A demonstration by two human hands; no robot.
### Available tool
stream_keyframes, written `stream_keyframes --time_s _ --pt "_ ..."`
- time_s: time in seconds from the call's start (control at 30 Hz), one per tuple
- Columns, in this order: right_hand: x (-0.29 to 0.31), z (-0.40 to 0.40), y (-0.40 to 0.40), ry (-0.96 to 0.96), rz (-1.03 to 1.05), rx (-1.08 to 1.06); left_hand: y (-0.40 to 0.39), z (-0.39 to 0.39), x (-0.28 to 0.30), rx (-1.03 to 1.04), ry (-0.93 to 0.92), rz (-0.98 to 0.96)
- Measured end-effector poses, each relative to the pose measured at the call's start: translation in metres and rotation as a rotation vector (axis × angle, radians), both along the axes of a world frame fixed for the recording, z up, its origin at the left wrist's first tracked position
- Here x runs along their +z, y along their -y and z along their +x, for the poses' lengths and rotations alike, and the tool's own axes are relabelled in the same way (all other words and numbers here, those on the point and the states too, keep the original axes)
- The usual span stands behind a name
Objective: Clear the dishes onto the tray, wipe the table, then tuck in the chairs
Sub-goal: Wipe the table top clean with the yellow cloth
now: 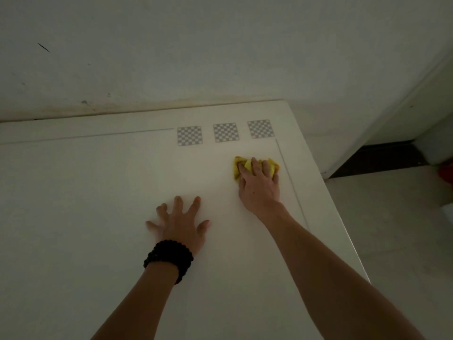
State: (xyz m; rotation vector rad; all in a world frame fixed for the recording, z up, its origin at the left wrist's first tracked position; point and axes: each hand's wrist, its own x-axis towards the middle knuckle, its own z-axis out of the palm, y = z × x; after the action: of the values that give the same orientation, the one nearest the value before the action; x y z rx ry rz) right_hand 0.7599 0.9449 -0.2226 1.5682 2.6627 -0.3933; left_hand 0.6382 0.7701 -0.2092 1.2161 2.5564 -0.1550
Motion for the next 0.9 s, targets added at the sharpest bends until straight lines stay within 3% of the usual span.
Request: stream_keyframes --time_s 0.17,0.4,0.6,0.73,0.8,0.9 --pt "0.005 0.0 0.036 -0.014 -0.033 -0.222 -0.01 0.007 0.005 0.048 0.048 -0.008" --pt "-0.004 0.041 0.052 -0.066 0.021 0.272 -0.019 0.015 0.005 0.12 0.041 -0.038" --pt "-0.008 0.12 0.035 0.008 0.036 -0.022 -0.02 0.019 0.002 0.12 0.031 -0.037" --pt "-0.004 0.096 0.062 0.034 0.016 -0.24 -0.026 0.025 0.002 0.17 0.068 -0.033" --pt "-0.002 0.078 0.085 0.033 -0.016 -0.23 -0.029 0.029 0.003 0.176 0.089 -0.047" --pt "-0.003 0.086 0.105 -0.03 0.011 -0.03 -0.027 0.032 0.004 0.138 0.098 -0.045"
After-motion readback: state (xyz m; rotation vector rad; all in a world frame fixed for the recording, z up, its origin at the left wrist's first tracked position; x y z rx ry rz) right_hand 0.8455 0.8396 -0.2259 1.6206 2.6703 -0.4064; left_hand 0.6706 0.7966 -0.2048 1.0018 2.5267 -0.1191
